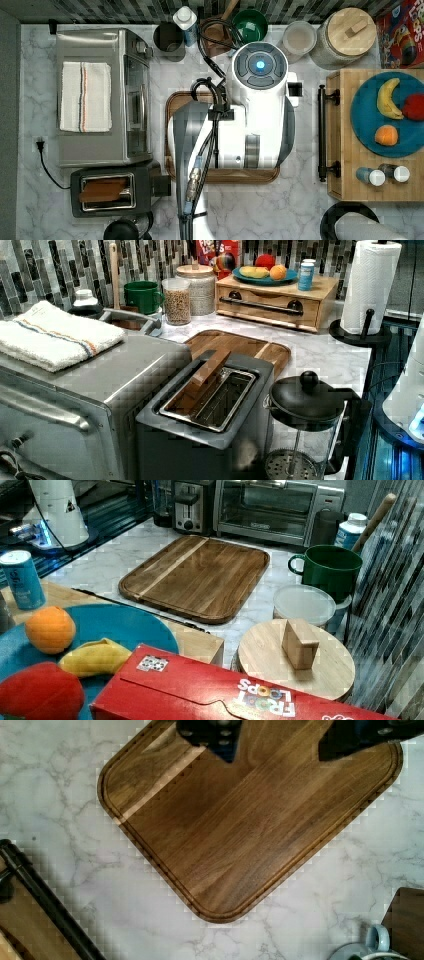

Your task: Open the drawer.

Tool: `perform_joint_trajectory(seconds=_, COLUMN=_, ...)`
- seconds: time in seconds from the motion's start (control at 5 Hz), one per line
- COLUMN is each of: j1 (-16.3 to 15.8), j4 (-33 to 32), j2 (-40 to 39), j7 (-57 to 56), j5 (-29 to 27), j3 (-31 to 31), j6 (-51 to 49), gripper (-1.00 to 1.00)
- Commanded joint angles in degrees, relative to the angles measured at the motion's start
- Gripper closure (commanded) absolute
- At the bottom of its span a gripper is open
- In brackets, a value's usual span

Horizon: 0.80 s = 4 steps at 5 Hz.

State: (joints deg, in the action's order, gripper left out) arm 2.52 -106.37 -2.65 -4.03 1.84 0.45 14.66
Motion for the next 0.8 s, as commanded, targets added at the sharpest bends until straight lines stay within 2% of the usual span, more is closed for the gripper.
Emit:
perform_joint_trajectory(seconds=0.2, j1=0.4, j4=0.0, j2=0.0, j7=-0.1, j5=0.0, j3=-0.1, j6=0.0, gripper=-1.0)
perform_joint_trajectory(seconds=0.4, j1=0.7, j4=-2.1, j2=1.3, j7=-1.6, j5=0.9, j3=0.1, j6=1.8, gripper=-1.0)
perform_joint_trajectory(seconds=0.6, j1=0.2, j4=-3.6, j2=1.2, j7=-7.6, j5=0.6, j3=-1.8, j6=3.3, gripper=-1.0)
perform_joint_trajectory(seconds=0.8, j1=2.6, j4=-4.6, j2=0.5, j7=-18.3, j5=1.5, j3=-2.0, j6=3.8, gripper=-1.0)
